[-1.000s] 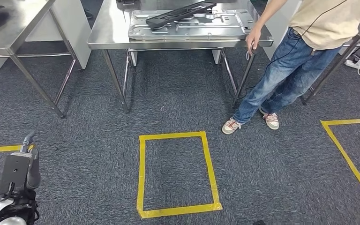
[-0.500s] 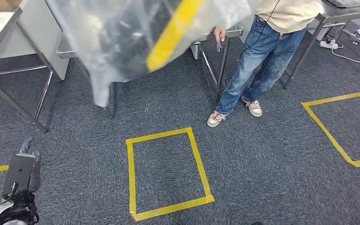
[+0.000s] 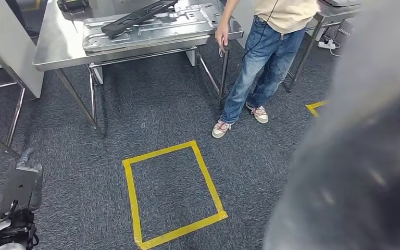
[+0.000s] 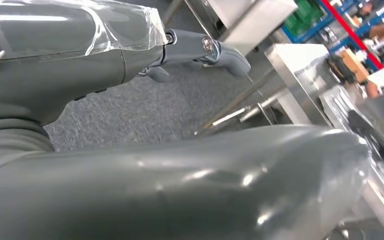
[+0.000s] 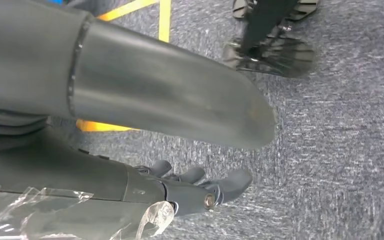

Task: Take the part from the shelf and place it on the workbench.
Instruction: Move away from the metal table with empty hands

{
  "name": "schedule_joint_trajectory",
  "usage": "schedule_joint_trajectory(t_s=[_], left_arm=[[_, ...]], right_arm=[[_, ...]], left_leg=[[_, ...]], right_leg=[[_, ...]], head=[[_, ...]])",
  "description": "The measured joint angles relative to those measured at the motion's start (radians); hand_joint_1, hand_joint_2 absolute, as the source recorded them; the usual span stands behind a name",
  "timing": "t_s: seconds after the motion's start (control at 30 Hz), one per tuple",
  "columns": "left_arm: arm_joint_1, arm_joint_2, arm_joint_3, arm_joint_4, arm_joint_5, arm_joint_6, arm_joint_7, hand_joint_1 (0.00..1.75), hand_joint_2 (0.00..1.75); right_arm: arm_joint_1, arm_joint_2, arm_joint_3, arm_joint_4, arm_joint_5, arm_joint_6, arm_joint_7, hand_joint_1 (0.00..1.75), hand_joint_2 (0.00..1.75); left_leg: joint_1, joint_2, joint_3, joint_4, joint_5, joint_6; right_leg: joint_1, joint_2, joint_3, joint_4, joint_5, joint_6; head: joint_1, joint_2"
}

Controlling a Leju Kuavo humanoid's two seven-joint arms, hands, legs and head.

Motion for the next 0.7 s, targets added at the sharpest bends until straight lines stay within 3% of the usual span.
schedule_joint_trajectory(t_s=[0.03, 0.07, 0.1, 0.17, 0.23, 0.27, 0.33, 0.37, 0.43, 0.5, 0.57, 0.6, 0.63, 0.7], left_arm=[[0.0, 0.0, 0.0, 0.0, 0.0, 0.0, 0.0, 0.0, 0.0], [0.0, 0.0, -0.001, 0.0, 0.0, -0.001, 0.0, 0.0, 0.0], [0.0, -0.001, -0.001, 0.0, 0.0, -0.001, -0.001, 0.0, 0.0], [-0.003, -0.002, -0.002, -0.001, 0.0, -0.003, -0.003, 0.0, 0.0], [-0.011, -0.005, -0.005, -0.002, -0.001, -0.005, -0.009, 0.0, 0.0], [-0.015, -0.006, -0.007, -0.003, -0.002, -0.006, -0.013, 0.0, 0.0], [-0.025, -0.01, -0.011, -0.006, -0.004, -0.008, -0.017, 0.0, 0.0], [-0.03, -0.012, -0.014, -0.009, -0.007, -0.011, -0.019, 0.0, 0.0], [-0.039, -0.015, -0.02, -0.018, -0.014, -0.017, -0.019, 0.0, 0.0], [-0.045, -0.019, -0.026, -0.025, -0.018, -0.019, -0.019, 0.0, 0.0], [-0.05, -0.024, -0.033, -0.031, -0.023, -0.02, -0.017, 0.0, 0.0], [-0.054, -0.027, -0.037, -0.035, -0.028, -0.021, -0.016, 0.0, 0.0], [-0.061, -0.029, -0.041, -0.04, -0.035, -0.024, -0.014, 0.0, 0.0], [-0.08, -0.033, -0.048, -0.051, -0.048, -0.031, -0.01, 0.0, 0.0]], right_arm=[[-0.001, 0.002, 0.0, 0.0, 0.001, 0.0, 0.0, 0.0, 0.0], [-0.001, 0.004, 0.0, 0.0, 0.003, 0.0, 0.0, 0.0, 0.0], [-0.001, 0.006, 0.0, 0.001, 0.004, 0.0, 0.001, 0.0, 0.0], [-0.002, 0.008, 0.0, 0.002, 0.006, 0.0, 0.002, 0.0, 0.0], [-0.005, 0.009, 0.0, 0.002, 0.007, 0.0, 0.004, 0.0, 0.0], [-0.007, 0.01, 0.0, 0.002, 0.008, 0.0, 0.004, 0.0, 0.0], [-0.008, 0.011, 0.0, 0.003, 0.008, 0.002, 0.005, 0.0, 0.0], [-0.008, 0.012, 0.0, 0.003, 0.008, 0.002, 0.005, 0.0, 0.0], [-0.009, 0.013, 0.0, 0.003, 0.009, 0.003, 0.008, 0.0, 0.0], [-0.011, 0.014, 0.0, 0.003, 0.009, 0.004, 0.011, 0.0, 0.0], [-0.011, 0.016, 0.0, 0.004, 0.01, 0.005, 0.013, 0.0, 0.0], [-0.011, 0.017, 0.0, 0.004, 0.011, 0.007, 0.014, 0.0, 0.0], [-0.011, 0.018, 0.0, 0.004, 0.013, 0.008, 0.016, 0.0, 0.0], [-0.014, 0.022, 0.001, 0.004, 0.016, 0.01, 0.017, 0.0, 0.0]], left_leg=[[-0.001, 0.01, -0.002, 0.0, 0.0, 0.001], [-0.001, 0.02, -0.003, 0.0, 0.001, 0.001], [-0.001, 0.029, -0.003, 0.0, 0.001, 0.001], [-0.002, 0.046, 0.001, 0.001, 0.0, -0.001], [-0.007, 0.062, 0.003, 0.003, -0.003, -0.008], [-0.01, 0.069, 0.003, 0.004, -0.005, -0.014], [-0.01, 0.085, 0.004, 0.003, -0.006, -0.025], [-0.008, 0.082, 0.003, 0.008, -0.011, -0.032], [-0.003, 0.051, -0.019, 0.065, -0.05, -0.044], [0.001, 0.014, -0.082, 0.205, -0.122, -0.052], [0.002, 0.004, -0.135, 0.319, -0.158, -0.055], [0.003, 0.002, -0.137, 0.321, -0.147, -0.055], [0.004, -0.001, -0.118, 0.278, -0.118, -0.055], [0.006, -0.027, -0.049, 0.126, -0.045, -0.05]], right_leg=[[-0.002, -0.004, -0.027, 0.064, -0.025, 0.004], [-0.003, -0.006, -0.038, 0.095, -0.032, 0.006], [-0.004, -0.009, -0.026, 0.081, -0.019, 0.007], [-0.005, -0.032, 0.053, -0.055, 0.042, 0.003], [0.001, -0.059, 0.119, -0.184, 0.081, -0.008], [0.004, -0.064, 0.131, -0.21, 0.086, -0.015], [0.008, -0.048, 0.127, -0.216, 0.087, -0.03], [0.007, -0.04, 0.126, -0.218, 0.09, -0.036], [0.002, -0.025, 0.125, -0.222, 0.097, -0.048], [0.0, -0.009, 0.12, -0.222, 0.102, -0.055], [0.0, 0.012, 0.116, -0.221, 0.105, -0.057], [0.0, 0.023, 0.115, -0.221, 0.106, -0.056], [0.0, 0.035, 0.116, -0.221, 0.107, -0.055], [0.001, 0.056, 0.115, -0.219, 0.109, -0.05]], head=[[0.0, 0.0], [0.0, 0.0], [0.0, 0.0], [0.0, 0.0], [0.0, 0.0], [0.0, 0.0], [0.0, 0.0], [0.0, 0.0], [-0.001, 0.0], [-0.002, 0.0], [-0.002, 0.0], [-0.002, 0.0], [-0.003, 0.0], [-0.003, 0.0]])
